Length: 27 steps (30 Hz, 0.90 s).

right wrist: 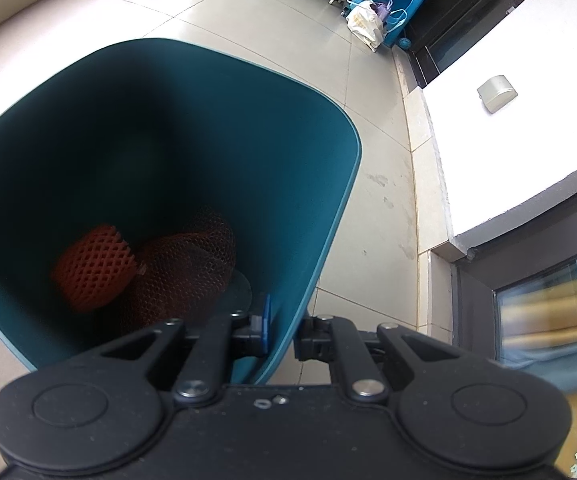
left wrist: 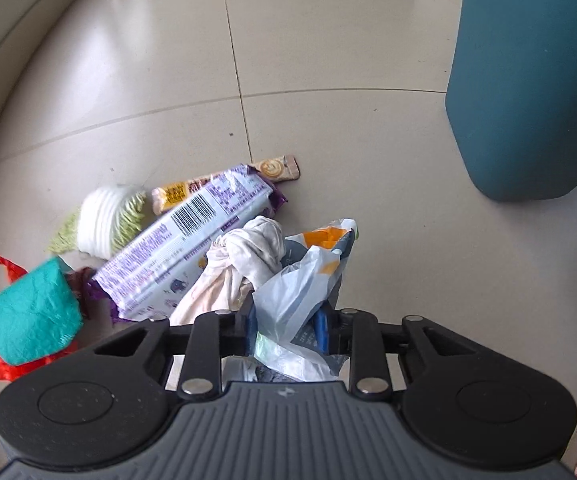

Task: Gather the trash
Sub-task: 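Close the left tool on the white-and-orange printed paper bag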

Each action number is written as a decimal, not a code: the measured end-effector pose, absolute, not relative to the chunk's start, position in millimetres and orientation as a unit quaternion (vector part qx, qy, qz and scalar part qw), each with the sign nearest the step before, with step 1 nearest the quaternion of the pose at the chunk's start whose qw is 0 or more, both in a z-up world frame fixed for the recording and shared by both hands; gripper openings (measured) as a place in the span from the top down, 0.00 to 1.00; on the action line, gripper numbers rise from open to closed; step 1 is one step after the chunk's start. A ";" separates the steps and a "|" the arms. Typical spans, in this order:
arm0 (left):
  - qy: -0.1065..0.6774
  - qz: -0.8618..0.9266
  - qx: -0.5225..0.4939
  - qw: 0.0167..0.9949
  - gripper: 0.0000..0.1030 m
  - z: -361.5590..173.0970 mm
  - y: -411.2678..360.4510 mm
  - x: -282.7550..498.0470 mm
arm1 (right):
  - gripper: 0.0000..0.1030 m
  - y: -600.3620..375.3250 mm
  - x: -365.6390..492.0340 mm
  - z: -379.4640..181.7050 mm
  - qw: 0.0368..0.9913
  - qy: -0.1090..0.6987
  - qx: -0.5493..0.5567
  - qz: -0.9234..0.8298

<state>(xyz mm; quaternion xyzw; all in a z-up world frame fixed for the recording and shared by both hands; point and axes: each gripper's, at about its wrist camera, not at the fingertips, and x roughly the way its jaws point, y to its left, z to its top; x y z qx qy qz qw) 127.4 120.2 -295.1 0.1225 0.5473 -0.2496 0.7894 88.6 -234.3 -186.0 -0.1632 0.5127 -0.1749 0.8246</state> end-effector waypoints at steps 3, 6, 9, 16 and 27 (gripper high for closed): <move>0.558 -0.253 0.121 0.781 0.74 -313.9 122.9 128.2 | 0.90 -235.8 88.6 -187.1 0.825 0.513 -0.163 -0.174; 0.571 -0.246 0.127 0.773 0.74 -331.9 124.7 129.1 | 0.90 -235.9 88.6 -187.6 0.824 0.513 -0.163 -0.174; 0.574 -0.243 0.130 0.771 0.68 -339.7 126.8 127.5 | 0.90 -235.8 88.4 -188.1 0.824 0.513 -0.163 -0.175; 0.542 -0.271 0.143 0.782 0.32 -317.7 130.9 114.5 | 0.90 -237.8 88.7 -190.0 0.824 0.515 -0.157 -0.177; 0.550 -0.276 0.203 0.762 0.50 -343.7 102.8 125.7 | 0.90 -235.9 91.1 -189.3 0.824 0.515 -0.155 -0.179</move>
